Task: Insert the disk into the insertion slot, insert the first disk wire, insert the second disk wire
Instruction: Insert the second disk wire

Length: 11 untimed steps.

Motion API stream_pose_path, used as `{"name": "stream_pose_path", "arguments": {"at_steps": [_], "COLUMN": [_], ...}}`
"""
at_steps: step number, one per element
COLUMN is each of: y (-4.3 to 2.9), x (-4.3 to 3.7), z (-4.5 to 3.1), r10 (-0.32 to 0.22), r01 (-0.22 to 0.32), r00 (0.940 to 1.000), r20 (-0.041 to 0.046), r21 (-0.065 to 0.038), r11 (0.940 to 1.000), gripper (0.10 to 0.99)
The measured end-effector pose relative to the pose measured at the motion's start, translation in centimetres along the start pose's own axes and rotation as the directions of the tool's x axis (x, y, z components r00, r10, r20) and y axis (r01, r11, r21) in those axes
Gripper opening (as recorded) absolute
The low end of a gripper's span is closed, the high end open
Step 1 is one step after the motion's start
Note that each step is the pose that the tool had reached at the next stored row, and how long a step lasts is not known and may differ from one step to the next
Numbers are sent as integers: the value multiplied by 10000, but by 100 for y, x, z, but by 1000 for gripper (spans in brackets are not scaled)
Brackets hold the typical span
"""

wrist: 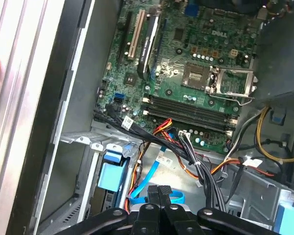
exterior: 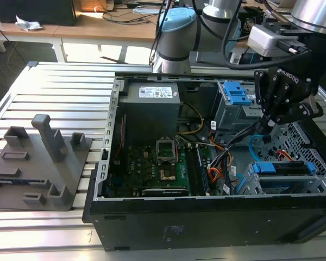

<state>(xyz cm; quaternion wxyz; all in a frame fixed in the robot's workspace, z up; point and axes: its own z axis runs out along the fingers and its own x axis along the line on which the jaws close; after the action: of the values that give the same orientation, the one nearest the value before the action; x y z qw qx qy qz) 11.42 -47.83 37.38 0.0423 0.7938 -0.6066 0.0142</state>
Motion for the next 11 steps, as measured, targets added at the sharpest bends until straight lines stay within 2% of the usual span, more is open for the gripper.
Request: {"name": "stream_pose_path", "arguments": {"at_steps": [6,9,11], "y": [0,0,-2], "x": [0,0,-4], "z": [1,1,2], "r10": [-90,-119,-126], "r01": [90,119,126], "r00": [10000,9999,9999], "r20": [-3,-4,-4], "r21": [7,9,10], "r11": [10000,9999,9999], "gripper": [106,302,302]}}
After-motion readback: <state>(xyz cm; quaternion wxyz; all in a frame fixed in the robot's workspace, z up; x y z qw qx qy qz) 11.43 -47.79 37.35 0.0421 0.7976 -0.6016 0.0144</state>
